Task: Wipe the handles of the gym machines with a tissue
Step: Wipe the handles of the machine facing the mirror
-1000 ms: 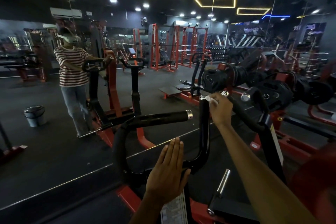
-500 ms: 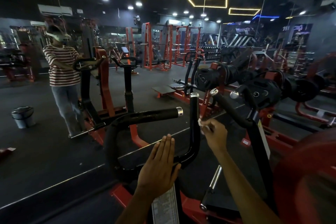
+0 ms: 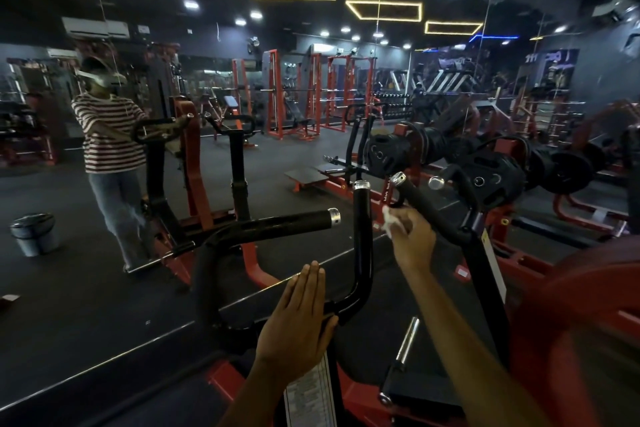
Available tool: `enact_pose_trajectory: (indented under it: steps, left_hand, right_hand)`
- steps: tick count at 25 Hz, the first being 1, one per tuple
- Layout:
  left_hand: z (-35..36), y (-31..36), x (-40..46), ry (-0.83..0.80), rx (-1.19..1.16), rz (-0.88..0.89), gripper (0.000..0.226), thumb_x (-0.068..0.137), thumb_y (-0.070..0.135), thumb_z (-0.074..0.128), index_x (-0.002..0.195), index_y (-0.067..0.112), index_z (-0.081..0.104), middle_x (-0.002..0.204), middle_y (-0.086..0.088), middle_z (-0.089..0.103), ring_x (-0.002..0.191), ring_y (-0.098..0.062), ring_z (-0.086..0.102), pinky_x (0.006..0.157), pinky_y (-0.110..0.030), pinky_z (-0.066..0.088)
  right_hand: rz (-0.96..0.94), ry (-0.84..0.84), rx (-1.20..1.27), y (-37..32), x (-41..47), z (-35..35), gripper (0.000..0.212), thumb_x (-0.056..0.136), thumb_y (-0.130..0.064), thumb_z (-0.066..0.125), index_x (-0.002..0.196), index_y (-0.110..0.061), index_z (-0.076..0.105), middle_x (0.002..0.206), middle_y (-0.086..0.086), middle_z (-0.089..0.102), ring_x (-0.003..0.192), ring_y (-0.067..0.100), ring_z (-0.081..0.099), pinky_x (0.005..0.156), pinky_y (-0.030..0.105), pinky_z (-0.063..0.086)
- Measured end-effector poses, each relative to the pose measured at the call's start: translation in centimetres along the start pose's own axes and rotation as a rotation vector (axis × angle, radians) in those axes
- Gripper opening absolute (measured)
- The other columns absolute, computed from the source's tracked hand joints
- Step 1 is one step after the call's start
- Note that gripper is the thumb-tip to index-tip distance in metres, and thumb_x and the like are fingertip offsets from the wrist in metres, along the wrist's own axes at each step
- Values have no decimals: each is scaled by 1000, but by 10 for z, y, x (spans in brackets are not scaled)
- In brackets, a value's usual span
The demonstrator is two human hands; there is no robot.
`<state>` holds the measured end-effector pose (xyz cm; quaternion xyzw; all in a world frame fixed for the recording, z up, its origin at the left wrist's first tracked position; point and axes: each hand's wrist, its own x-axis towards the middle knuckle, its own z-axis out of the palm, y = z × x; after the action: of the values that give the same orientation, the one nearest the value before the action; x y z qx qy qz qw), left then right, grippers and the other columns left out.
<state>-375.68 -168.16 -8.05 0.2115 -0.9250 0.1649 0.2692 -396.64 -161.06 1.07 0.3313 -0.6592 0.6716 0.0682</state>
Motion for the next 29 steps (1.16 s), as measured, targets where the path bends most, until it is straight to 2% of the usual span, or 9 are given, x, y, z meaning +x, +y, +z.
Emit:
enact_pose_trajectory:
  steps: [5,7,9,11,14,20,23,26,29]
  left_hand:
    - [3,-1,1,-1,-5,-8,67,95,46,32,141,-4,33,150,-21,28,140,-30,29,108,-41,21]
    - [3,-1,2,-7,7,-12,68,95,46,31,141,-4,32,150,-22,27,140,-30,28,108,-41,21]
    - [3,0,2,-6,23,-7,67,95,45,31,141,-4,33,150,-22,28,140,-30,28,109,-41,21]
    - [3,-1,1,-6,30,1,67,95,45,31,141,-4,34,149,-23,29,139,-30,29,109,-42,21]
    - [0,0,1,-4,45,8,66,96,44,30,140,-5,34,148,-23,31,139,-31,31,109,-43,21]
    - [-4,1,1,-7,36,7,65,95,42,30,140,-5,34,147,-24,33,137,-32,33,108,-45,22]
    - [-4,2,0,-26,2,1,65,95,43,29,139,-4,38,144,-22,40,134,-31,39,110,-42,31]
    - [-8,3,1,-50,-60,-22,64,97,45,24,135,-2,45,130,-16,56,119,-27,56,101,-41,45]
    - [-7,2,0,-51,-95,-51,64,95,47,29,135,0,46,120,-11,62,109,-22,61,94,-38,51]
  right_hand:
    - [-31,-27,-139,-8,61,34,20,84,6,59,101,0,67,103,12,67,84,9,58,60,-5,37]
    - [-12,-42,-174,-3,63,43,19,83,8,57,100,2,66,104,13,67,87,10,57,61,-7,35]
    - [27,-54,-164,2,58,42,16,83,8,58,95,1,65,101,13,67,88,13,59,69,-2,38]
    - [69,-95,-130,8,44,33,14,82,6,61,90,-4,66,94,9,67,81,11,62,72,10,47]
    - [121,-115,-87,23,9,21,11,81,5,63,86,-4,67,82,4,66,68,5,60,57,4,45]
    - [182,-95,-16,48,-65,4,11,79,0,70,70,-5,68,63,3,64,54,-2,59,50,6,42]
    - [99,-187,-66,42,-78,-13,18,81,-5,70,66,-13,65,60,-1,63,55,1,59,52,7,42]
    - [-102,-216,-164,14,-39,-14,9,84,-4,66,90,-10,68,85,-3,64,77,4,61,68,11,45]
    - [-361,-174,-407,-18,17,9,26,86,-2,61,111,-5,65,108,8,57,99,14,56,86,21,46]
